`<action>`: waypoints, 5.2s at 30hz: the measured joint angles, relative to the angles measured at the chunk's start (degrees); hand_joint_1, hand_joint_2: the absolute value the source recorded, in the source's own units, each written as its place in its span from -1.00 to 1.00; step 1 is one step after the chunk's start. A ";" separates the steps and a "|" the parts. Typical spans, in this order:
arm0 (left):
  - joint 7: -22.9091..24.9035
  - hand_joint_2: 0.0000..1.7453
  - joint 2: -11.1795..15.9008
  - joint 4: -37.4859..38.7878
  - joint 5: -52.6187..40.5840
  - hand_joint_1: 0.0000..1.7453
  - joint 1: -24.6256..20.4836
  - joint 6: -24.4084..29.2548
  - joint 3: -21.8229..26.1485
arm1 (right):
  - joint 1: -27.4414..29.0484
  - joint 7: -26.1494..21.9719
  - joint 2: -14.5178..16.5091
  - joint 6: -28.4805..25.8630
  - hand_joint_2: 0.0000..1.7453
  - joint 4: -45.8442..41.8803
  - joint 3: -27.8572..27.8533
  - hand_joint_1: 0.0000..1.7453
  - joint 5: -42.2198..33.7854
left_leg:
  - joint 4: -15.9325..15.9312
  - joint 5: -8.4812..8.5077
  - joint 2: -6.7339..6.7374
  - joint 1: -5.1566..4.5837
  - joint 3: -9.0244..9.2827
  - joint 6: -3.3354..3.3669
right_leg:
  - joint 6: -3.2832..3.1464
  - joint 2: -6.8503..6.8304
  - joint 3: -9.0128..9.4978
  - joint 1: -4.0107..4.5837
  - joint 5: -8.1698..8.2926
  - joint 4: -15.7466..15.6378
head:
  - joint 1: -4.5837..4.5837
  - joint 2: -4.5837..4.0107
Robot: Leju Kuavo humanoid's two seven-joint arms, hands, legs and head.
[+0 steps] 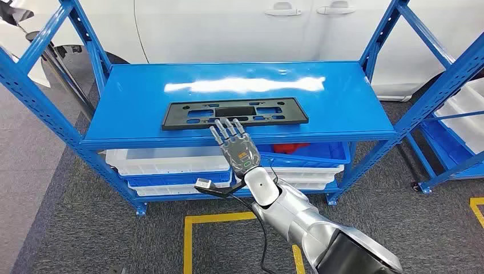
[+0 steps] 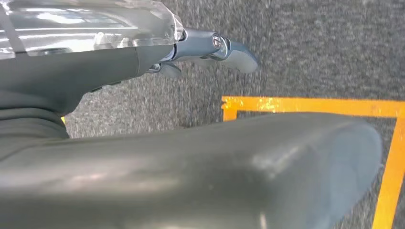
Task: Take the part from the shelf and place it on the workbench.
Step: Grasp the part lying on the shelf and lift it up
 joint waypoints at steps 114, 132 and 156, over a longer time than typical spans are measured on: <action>-0.80 -1.00 -0.42 0.79 -1.10 -1.00 -0.58 -0.39 0.09 | -0.82 -7.34 2.80 -6.71 1.00 2.83 -19.19 -1.00 2.91 | 0.64 0.43 0.25 -0.06 -0.97 -1.51 | -1.61 -0.25 11.40 0.85 5.17 -18.08 | 0.00 0.00; -0.91 -1.00 -0.57 0.94 -1.13 -1.00 -0.52 -0.56 0.10 | -0.55 -7.34 2.86 -6.82 1.00 3.24 -19.19 -1.00 2.95 | 1.54 -3.70 0.01 0.00 3.54 -1.77 | -2.70 -0.16 7.42 0.94 8.85 -18.52 | -0.01 0.00; -1.24 -1.00 -0.46 0.94 -0.67 -1.00 -1.02 -0.86 0.13 | -1.61 -12.44 3.26 4.69 1.00 4.02 -8.88 -1.00 3.10 | 0.25 -0.45 0.04 0.12 0.41 -0.01 | -0.25 -0.13 3.57 0.14 5.37 -8.64 | 0.00 0.00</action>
